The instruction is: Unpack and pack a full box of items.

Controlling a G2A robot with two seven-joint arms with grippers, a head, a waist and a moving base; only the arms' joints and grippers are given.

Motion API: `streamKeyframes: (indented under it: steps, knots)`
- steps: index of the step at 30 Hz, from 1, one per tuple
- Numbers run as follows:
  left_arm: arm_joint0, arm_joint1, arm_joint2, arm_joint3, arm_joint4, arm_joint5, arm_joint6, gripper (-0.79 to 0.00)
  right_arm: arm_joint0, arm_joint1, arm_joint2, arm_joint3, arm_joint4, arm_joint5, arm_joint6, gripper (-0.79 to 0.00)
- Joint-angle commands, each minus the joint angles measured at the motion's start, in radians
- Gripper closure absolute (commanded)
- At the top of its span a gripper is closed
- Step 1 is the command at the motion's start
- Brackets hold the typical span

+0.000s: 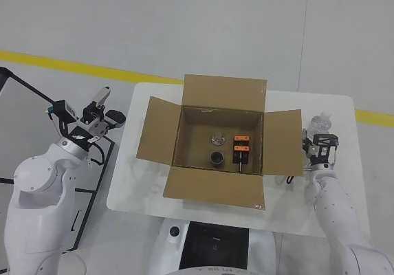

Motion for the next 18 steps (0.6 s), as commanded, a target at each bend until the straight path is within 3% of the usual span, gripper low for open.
streamKeyframes:
  steps: [1, 8, 12, 13, 14, 18]
  knots:
    - [0.000, 0.000, 0.000, 0.000, 0.000, 0.000, 0.000, -0.785, 0.001, 0.001, -0.004, 0.012, 0.001, 0.002, -0.005, 0.000]
    - [0.000, 0.000, 0.000, 0.000, 0.000, 0.000, 0.000, -0.785, 0.003, 0.001, -0.027, 0.042, -0.002, 0.019, -0.017, 0.000]
    - [0.000, 0.000, 0.000, 0.000, 0.000, 0.000, 0.000, -0.785, 0.002, 0.004, -0.033, 0.047, 0.003, 0.014, -0.031, -0.360]
    - [0.000, 0.000, 0.000, 0.000, 0.000, 0.000, 0.000, -0.785, 0.001, 0.005, -0.033, 0.045, 0.007, 0.012, -0.036, -0.533]
    - [0.000, 0.000, 0.000, 0.000, 0.000, 0.000, 0.000, -0.785, 0.000, 0.006, -0.033, 0.043, 0.009, 0.012, -0.041, -0.785]
    - [0.000, 0.000, 0.000, 0.000, 0.000, 0.000, 0.000, -0.785, -0.004, 0.010, -0.037, 0.033, 0.013, 0.012, -0.053, -0.785]
